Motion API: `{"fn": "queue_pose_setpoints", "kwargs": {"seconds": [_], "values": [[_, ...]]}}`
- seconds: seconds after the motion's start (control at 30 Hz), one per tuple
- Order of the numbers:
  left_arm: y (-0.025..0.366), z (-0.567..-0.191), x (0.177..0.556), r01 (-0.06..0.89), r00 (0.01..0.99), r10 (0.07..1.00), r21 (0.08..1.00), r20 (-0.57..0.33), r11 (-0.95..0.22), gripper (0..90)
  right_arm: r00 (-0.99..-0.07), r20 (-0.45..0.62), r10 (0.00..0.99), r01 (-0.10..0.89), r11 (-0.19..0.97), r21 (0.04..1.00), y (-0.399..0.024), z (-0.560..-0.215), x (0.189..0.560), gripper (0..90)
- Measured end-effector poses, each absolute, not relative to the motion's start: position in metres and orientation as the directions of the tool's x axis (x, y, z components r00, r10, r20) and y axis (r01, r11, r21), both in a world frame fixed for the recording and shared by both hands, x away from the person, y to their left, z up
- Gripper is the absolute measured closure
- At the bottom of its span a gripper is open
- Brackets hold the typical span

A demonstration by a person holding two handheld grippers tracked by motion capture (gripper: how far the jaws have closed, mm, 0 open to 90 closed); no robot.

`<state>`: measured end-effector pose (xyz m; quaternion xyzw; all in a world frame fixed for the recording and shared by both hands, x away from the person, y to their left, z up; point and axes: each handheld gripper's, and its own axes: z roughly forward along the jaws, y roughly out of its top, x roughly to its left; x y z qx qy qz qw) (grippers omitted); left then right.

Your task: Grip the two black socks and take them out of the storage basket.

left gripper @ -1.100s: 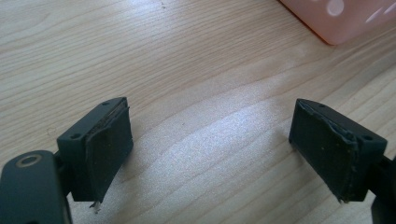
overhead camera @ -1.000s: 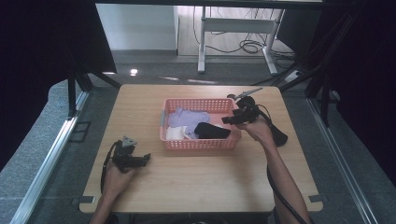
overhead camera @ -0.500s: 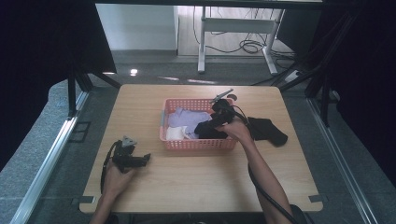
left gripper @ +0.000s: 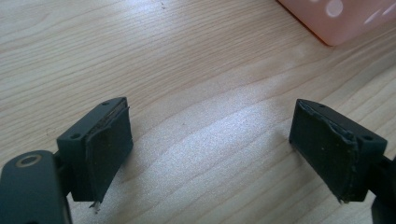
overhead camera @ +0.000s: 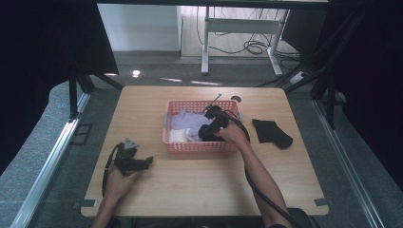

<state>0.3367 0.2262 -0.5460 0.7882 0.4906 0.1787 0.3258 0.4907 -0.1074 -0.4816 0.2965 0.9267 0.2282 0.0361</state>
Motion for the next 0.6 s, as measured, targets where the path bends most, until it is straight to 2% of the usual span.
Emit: {"fn": "queue_pose_setpoints", "kwargs": {"seconds": [0.07,0.13,0.6], "values": [[0.226,-0.546,0.337,0.657,0.455,0.89,0.688,-0.038,-0.307,13.0,-0.829,0.059,0.556,0.521,0.73,0.442,-0.108,-0.481,0.489,81.1],[0.226,-0.546,0.337,0.657,0.455,0.89,0.689,-0.037,-0.307,13.0,-0.824,0.066,0.562,0.525,0.716,0.46,-0.109,-0.478,0.488,84.0],[0.226,-0.546,0.337,0.657,0.456,0.889,0.688,-0.036,-0.309,13.0,-0.794,0.048,0.606,0.495,0.599,0.63,-0.123,-0.426,0.479,84.3]]}}
